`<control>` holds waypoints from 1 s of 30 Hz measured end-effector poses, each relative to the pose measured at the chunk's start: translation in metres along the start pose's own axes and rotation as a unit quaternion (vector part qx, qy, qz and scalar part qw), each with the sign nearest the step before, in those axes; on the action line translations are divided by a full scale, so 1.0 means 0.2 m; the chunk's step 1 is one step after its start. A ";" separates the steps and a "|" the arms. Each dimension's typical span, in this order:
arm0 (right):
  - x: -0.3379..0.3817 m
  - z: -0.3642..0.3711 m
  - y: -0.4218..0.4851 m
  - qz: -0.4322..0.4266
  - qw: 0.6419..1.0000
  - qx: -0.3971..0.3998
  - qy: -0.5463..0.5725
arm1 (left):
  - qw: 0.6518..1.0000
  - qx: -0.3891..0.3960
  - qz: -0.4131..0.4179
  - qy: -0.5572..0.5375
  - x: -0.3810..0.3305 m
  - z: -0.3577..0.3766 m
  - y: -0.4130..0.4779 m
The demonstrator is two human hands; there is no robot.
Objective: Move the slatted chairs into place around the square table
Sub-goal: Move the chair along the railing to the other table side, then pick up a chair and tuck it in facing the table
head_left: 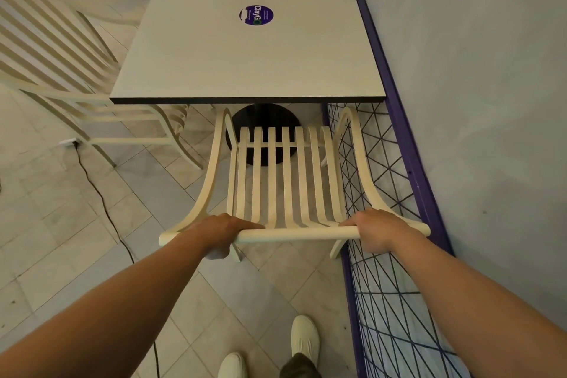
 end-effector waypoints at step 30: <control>1.06 -0.38 0.08 -0.128 0.991 0.022 -0.013 | 0.989 -0.049 -0.080 -0.110 0.35 -0.19 -0.62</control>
Point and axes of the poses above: each hand's wrist, its own y-axis towards the middle knuckle, its own z-axis out of the palm, x = y × z, the point moved 6 cm from there along y, towards the middle knuckle, and after that the axes turned 2 degrees about y, right-handed, at the moved point
